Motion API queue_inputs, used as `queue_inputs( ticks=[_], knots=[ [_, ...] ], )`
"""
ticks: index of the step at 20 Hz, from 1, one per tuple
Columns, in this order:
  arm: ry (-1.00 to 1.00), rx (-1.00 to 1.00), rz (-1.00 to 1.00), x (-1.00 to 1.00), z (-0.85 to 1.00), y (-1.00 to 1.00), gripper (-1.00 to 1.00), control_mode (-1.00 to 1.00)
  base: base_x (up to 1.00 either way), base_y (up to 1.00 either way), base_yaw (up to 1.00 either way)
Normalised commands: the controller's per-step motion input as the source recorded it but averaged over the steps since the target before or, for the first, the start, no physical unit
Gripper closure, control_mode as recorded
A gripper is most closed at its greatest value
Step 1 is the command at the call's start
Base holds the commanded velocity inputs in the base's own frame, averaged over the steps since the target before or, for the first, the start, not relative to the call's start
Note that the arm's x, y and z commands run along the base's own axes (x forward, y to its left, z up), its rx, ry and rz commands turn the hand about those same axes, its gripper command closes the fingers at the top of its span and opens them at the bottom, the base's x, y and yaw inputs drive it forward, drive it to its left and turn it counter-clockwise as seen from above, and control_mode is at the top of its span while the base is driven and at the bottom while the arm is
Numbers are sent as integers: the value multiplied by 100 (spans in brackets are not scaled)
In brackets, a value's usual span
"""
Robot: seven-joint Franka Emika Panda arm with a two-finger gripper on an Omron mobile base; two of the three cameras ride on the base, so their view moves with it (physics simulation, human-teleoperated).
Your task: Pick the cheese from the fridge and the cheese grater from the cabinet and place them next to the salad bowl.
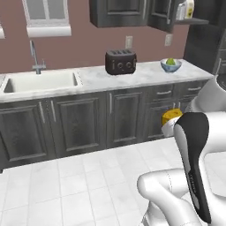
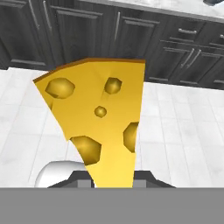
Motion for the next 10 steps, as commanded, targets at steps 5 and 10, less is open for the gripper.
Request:
queue_inputs(
  ticks=[5, 10],
  knots=[
    [0, 0, 0, 0, 0, 0, 100, 100, 100, -36, -10],
    [0, 0, 0, 0, 0, 0, 100, 100, 100, -76, -27]
  ],
)
